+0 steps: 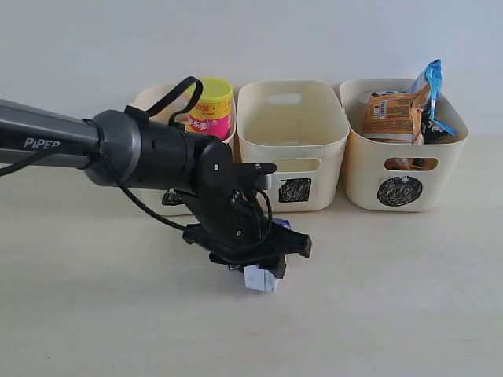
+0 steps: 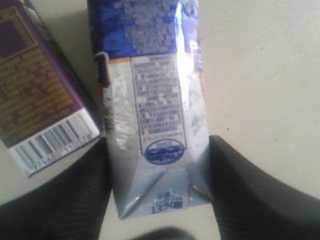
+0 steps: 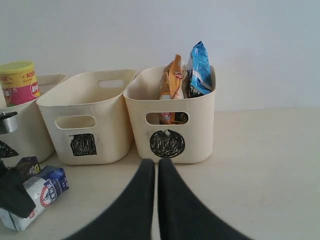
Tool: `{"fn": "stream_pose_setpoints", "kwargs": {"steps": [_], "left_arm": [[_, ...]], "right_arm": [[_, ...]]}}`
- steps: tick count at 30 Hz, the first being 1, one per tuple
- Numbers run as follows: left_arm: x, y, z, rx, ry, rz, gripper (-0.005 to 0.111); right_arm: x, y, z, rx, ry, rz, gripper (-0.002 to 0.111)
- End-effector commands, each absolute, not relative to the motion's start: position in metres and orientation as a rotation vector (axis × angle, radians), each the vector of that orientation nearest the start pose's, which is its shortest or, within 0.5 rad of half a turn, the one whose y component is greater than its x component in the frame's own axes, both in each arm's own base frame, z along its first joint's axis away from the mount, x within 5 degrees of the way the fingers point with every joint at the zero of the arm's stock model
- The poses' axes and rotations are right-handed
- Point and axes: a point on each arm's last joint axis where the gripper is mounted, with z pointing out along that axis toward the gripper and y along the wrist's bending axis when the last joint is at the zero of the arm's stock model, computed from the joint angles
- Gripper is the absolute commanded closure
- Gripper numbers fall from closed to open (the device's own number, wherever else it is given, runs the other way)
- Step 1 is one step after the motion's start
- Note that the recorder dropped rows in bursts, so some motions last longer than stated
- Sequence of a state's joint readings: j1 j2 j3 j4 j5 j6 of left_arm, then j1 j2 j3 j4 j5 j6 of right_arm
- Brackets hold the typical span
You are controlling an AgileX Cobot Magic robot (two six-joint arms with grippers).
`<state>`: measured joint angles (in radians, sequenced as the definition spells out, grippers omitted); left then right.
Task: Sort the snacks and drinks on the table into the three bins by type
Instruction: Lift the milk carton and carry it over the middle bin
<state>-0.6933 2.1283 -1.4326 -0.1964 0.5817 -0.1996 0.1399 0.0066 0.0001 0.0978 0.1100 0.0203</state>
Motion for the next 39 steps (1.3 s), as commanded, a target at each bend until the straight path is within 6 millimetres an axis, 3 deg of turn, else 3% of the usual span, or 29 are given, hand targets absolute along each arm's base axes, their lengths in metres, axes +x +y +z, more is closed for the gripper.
{"fn": "stream_pose_setpoints", "kwargs": {"steps": [1, 7, 18, 26, 32, 39], "left_arm": [[0.321, -0.283, 0.158, 0.571, 2.784, -0.411, 0.103], [0.307, -0.28, 0.197, 0.701, 2.756, -0.494, 0.103], [0.29, -0.269, 0.27, 0.695, 2.575, -0.609, 0.103], [0.295, -0.265, 0.322, 0.63, 2.209, -0.657, 0.103], [0.318, -0.273, 0.329, 0.581, 1.92, -0.602, 0.103], [0.357, -0.291, 0.29, 0.522, 1.666, -0.477, 0.103]], "right_arm": [[0.056, 0.009, 0.203, -0.026, 1.596, 0.204, 0.108], [0.056, 0.009, 0.203, -0.026, 1.596, 0.204, 0.108], [0.056, 0.009, 0.203, -0.026, 1.596, 0.204, 0.108], [0.056, 0.009, 0.203, -0.026, 1.596, 0.204, 0.108], [0.056, 0.009, 0.203, -0.026, 1.596, 0.204, 0.108], [0.056, 0.009, 0.203, -0.026, 1.596, 0.204, 0.108]]}}
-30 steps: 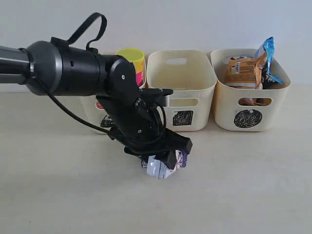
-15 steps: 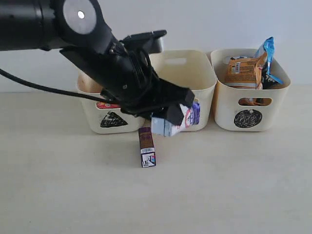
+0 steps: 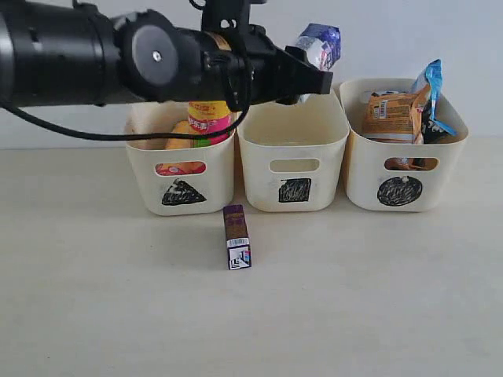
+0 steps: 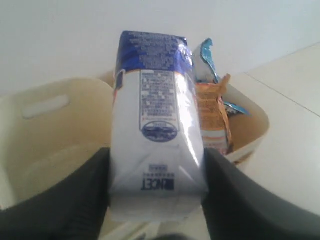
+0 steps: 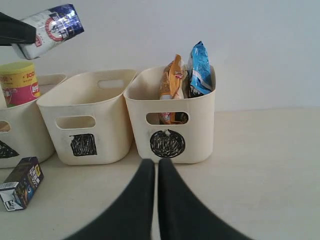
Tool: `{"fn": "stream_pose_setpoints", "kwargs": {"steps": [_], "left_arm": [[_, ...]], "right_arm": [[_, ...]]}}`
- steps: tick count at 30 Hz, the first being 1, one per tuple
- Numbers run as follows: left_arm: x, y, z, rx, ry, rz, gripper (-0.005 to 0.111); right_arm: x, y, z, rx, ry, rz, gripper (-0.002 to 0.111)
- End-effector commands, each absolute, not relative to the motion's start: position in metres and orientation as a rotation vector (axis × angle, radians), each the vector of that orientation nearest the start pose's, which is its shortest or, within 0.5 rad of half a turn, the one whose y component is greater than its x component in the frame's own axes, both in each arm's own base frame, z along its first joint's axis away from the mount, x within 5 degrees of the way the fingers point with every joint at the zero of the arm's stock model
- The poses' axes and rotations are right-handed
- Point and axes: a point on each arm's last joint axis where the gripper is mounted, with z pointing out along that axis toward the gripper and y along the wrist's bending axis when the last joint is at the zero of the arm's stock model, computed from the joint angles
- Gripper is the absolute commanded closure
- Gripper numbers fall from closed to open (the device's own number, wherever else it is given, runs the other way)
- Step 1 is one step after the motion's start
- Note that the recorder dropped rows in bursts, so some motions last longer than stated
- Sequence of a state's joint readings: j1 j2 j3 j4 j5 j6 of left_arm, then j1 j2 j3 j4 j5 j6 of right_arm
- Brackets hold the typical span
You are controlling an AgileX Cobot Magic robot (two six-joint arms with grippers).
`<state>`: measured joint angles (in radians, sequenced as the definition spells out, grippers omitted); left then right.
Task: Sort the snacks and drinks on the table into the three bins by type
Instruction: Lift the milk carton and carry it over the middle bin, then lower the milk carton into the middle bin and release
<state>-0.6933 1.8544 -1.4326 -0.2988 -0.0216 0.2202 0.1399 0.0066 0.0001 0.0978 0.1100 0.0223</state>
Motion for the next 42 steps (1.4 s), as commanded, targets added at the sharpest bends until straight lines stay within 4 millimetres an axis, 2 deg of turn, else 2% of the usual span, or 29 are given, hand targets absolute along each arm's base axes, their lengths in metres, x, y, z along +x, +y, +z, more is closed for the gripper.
{"fn": "stream_pose_setpoints", "kwargs": {"steps": [1, 3, 5, 8, 22, 25, 30, 33, 37, 42], "left_arm": [[0.361, -0.293, 0.285, 0.503, 1.637, -0.47, 0.103], [0.37, -0.297, 0.271, 0.479, 1.556, -0.441, 0.103], [0.375, -0.303, 0.255, 0.531, 1.483, -0.403, 0.103], [0.384, -0.31, 0.234, 0.54, 1.485, -0.393, 0.103], [0.408, -0.328, 0.192, 0.553, 1.609, -0.397, 0.101], [0.412, -0.328, 0.187, 0.525, 1.661, -0.41, 0.089], [0.417, -0.327, 0.181, 0.517, 1.711, -0.417, 0.053], [0.417, -0.327, 0.182, 0.506, 1.712, -0.426, 0.038], [0.416, -0.326, 0.187, 0.502, 1.707, -0.431, 0.032], [0.413, -0.325, 0.207, 0.501, 1.694, -0.443, 0.037]], "right_arm": [[0.056, 0.009, 0.203, -0.026, 1.596, 0.204, 0.108], [0.056, 0.009, 0.203, -0.026, 1.596, 0.204, 0.108], [0.056, 0.009, 0.203, -0.026, 1.596, 0.204, 0.108], [0.056, 0.009, 0.203, -0.026, 1.596, 0.204, 0.108], [0.056, 0.009, 0.203, -0.026, 1.596, 0.204, 0.108], [0.056, 0.009, 0.203, -0.026, 1.596, 0.204, 0.108], [0.056, 0.009, 0.203, -0.026, 1.596, 0.204, 0.108], [0.056, 0.009, 0.203, -0.026, 1.596, 0.204, 0.108], [0.056, 0.009, 0.203, -0.026, 1.596, 0.204, 0.108], [0.056, 0.009, 0.203, -0.026, 1.596, 0.204, 0.108]]}}
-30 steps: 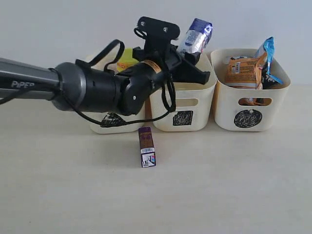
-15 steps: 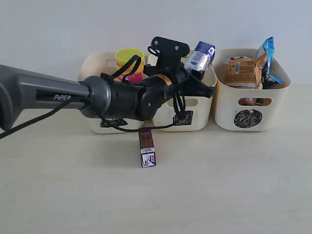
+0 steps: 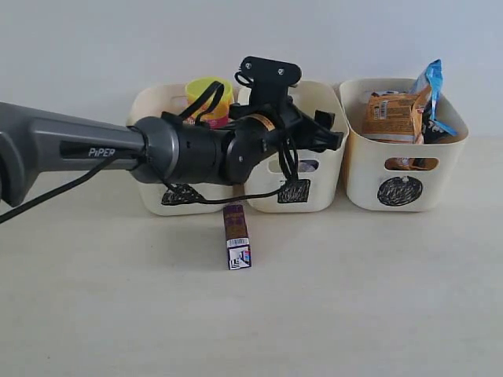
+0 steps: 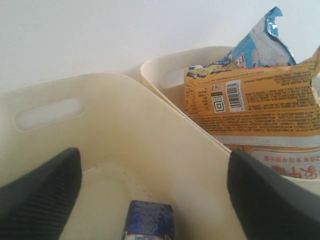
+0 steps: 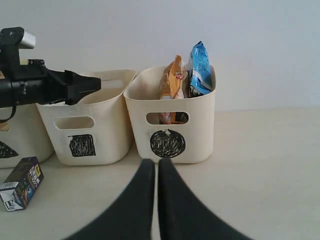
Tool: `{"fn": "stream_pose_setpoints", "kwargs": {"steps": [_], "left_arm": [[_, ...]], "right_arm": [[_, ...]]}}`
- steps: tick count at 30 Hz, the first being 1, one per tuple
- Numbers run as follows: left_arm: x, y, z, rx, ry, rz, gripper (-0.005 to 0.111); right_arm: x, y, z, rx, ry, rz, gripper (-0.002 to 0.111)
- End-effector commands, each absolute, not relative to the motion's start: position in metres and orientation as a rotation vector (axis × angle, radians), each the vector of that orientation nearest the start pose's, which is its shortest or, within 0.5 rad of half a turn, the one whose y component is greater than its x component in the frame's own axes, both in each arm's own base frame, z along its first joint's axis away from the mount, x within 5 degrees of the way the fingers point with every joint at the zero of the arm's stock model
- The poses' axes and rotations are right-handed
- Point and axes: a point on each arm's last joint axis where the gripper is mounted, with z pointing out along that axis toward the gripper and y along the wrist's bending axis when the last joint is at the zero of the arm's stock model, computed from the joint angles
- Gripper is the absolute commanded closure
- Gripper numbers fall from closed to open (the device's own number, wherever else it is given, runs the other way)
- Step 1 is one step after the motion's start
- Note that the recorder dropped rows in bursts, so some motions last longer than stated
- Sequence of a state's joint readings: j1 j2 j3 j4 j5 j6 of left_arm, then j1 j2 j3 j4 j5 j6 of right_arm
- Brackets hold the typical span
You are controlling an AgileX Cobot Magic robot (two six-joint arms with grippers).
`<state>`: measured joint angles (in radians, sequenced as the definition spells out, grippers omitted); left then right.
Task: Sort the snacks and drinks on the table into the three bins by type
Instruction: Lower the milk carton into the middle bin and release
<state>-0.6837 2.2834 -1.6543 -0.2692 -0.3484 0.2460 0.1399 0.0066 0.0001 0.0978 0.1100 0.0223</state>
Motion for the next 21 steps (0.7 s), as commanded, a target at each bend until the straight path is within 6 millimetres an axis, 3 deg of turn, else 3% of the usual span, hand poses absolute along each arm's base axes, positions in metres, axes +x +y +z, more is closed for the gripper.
{"fn": "stream_pose_setpoints", "kwargs": {"steps": [1, 4, 7, 13, 21], "left_arm": [[0.412, -0.324, 0.212, 0.506, 1.702, -0.447, 0.043], [0.406, -0.322, 0.227, 0.534, 1.743, -0.461, 0.067], [0.399, -0.32, 0.242, 0.564, 1.785, -0.475, 0.103], [0.386, -0.314, 0.263, 0.628, 1.854, -0.486, 0.103], [0.364, -0.305, 0.271, 0.722, 2.086, -0.51, 0.103]], "right_arm": [[0.056, 0.009, 0.203, -0.026, 1.596, 0.204, 0.108], [0.056, 0.009, 0.203, -0.026, 1.596, 0.204, 0.108], [0.056, 0.009, 0.203, -0.026, 1.596, 0.204, 0.108], [0.056, 0.009, 0.203, -0.026, 1.596, 0.204, 0.108], [0.056, 0.009, 0.203, -0.026, 1.596, 0.204, 0.108]]}}
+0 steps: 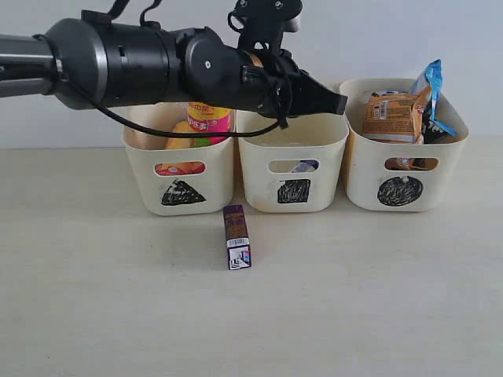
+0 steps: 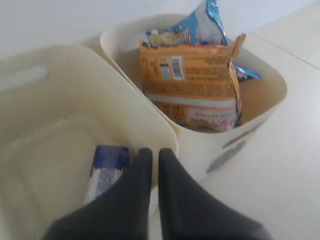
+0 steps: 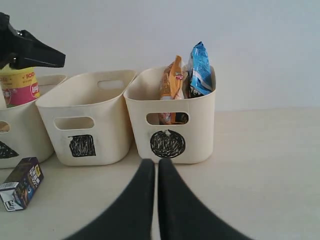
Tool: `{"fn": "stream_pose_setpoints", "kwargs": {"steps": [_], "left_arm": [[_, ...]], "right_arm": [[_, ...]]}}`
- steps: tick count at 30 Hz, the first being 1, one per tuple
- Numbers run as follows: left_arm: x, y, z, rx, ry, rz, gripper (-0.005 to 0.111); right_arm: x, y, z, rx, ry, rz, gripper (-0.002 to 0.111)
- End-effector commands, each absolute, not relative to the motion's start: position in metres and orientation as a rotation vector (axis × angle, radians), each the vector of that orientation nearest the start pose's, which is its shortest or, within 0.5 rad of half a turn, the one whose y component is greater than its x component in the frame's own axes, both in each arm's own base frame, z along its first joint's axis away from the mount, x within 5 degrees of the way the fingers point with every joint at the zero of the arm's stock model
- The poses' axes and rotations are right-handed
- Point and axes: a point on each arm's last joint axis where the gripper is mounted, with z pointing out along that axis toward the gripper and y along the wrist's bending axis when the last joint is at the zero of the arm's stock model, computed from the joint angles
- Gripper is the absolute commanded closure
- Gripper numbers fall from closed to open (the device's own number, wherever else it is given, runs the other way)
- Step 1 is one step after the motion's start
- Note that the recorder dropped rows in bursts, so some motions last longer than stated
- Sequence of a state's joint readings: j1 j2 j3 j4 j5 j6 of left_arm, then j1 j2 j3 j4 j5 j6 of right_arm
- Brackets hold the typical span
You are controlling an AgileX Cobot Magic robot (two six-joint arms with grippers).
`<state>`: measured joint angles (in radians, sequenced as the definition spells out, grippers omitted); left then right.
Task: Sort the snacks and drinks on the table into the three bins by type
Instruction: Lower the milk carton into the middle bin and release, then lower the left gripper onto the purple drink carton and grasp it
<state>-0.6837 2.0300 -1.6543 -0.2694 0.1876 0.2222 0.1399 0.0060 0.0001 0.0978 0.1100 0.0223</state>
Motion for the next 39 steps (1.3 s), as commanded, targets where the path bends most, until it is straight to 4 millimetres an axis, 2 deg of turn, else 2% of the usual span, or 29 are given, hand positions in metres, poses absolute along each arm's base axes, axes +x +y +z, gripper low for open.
{"fn": "stream_pose_setpoints", "kwargs": {"steps": [1, 8, 13, 19, 21, 23, 28, 30, 39], "left_arm": [[0.361, -0.303, 0.271, 0.74, 2.117, -0.499, 0.103], [0.341, -0.284, 0.279, 0.811, 2.31, -0.253, 0.103], [0.324, -0.274, 0.264, 0.894, 2.549, -0.105, 0.103], [0.323, -0.272, 0.252, 0.713, 2.686, -0.092, 0.102], [0.326, -0.272, 0.247, 0.663, 2.691, -0.07, 0.096], [0.329, -0.273, 0.242, 0.602, 2.704, -0.072, 0.085], [0.335, -0.278, 0.225, 0.512, 2.732, -0.087, 0.047], [0.337, -0.279, 0.218, 0.463, 2.744, -0.087, 0.038], [0.35, -0.278, 0.19, 0.275, 2.703, -0.059, 0.036]], "right_arm": [[0.056, 0.009, 0.203, -0.026, 1.596, 0.204, 0.108], [0.056, 0.009, 0.203, -0.026, 1.596, 0.204, 0.108], [0.056, 0.009, 0.203, -0.026, 1.596, 0.204, 0.108], [0.056, 0.009, 0.203, -0.026, 1.596, 0.204, 0.108], [0.056, 0.009, 0.203, -0.026, 1.596, 0.204, 0.108], [0.056, 0.009, 0.203, -0.026, 1.596, 0.204, 0.108], [0.056, 0.009, 0.203, -0.026, 1.596, 0.204, 0.108], [0.056, 0.009, 0.203, -0.026, 1.596, 0.204, 0.108], [0.056, 0.009, 0.203, -0.026, 1.596, 0.204, 0.108]]}}
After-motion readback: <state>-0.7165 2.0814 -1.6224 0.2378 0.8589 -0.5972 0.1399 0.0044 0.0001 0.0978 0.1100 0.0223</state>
